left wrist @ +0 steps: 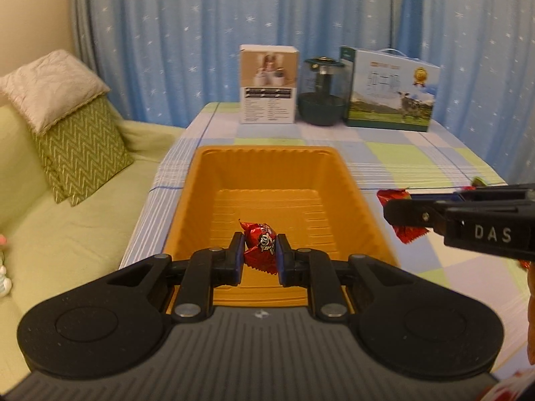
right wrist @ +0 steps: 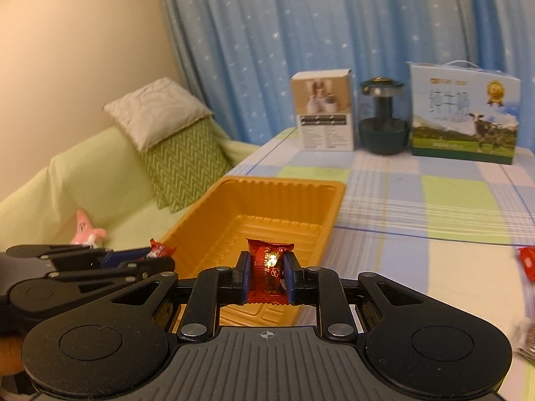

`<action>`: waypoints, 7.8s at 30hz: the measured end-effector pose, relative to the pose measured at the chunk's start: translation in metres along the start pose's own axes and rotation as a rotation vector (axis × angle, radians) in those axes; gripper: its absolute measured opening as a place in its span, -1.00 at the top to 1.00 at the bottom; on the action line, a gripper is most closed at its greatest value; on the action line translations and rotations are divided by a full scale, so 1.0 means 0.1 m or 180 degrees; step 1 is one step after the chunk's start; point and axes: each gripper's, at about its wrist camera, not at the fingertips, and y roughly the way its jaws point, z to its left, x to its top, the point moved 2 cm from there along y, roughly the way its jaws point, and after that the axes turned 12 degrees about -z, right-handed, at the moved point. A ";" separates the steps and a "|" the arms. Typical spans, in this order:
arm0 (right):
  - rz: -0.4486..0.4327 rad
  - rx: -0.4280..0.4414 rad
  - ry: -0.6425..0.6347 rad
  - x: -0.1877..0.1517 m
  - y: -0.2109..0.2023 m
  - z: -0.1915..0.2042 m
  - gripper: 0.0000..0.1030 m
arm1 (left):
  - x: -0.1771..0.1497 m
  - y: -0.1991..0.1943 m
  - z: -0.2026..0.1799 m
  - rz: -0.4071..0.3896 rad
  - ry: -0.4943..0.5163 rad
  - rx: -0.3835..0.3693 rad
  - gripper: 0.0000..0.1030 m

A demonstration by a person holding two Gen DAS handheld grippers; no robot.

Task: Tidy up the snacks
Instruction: 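Carry both candies to the orange tray and open the left tool, then open the right tool over the orange tray and withdraw both tools, then reach the right tool to the snack pile and grasp a dark red candy, then grasp the clear snack packet with the left tool while the right tool holds its candy, then carry the packet and candy to the orange tray and open the left tool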

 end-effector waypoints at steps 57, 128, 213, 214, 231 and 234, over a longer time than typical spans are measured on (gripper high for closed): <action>-0.0183 -0.0149 0.0185 0.08 0.11 -0.15 -0.09 | -0.05 0.07 0.24 0.0037 -0.0389 -0.0009 0.12; -0.0209 -0.1950 0.1033 -0.71 -2.33 -1.92 -0.08 | -0.31 -0.40 -2.32 0.0192 0.0386 -0.1298 -0.58; 0.0075 -0.1907 0.0880 -0.86 -1.68 -2.56 0.59 | -0.79 0.63 -3.03 0.0454 0.0590 -0.1188 0.23; 0.0078 -0.1900 0.0878 -0.86 -1.67 -2.55 0.59 | -0.80 0.63 -3.02 0.0443 0.0606 -0.1164 0.04; 0.0100 -0.1702 0.0800 -0.84 -1.57 -2.33 0.59 | -0.75 0.50 -2.91 0.0470 0.0531 -0.1098 0.33; 0.0095 -0.1624 0.0754 -0.82 -1.57 -2.20 0.59 | -0.71 0.36 -2.78 0.0483 0.0433 -0.1038 0.33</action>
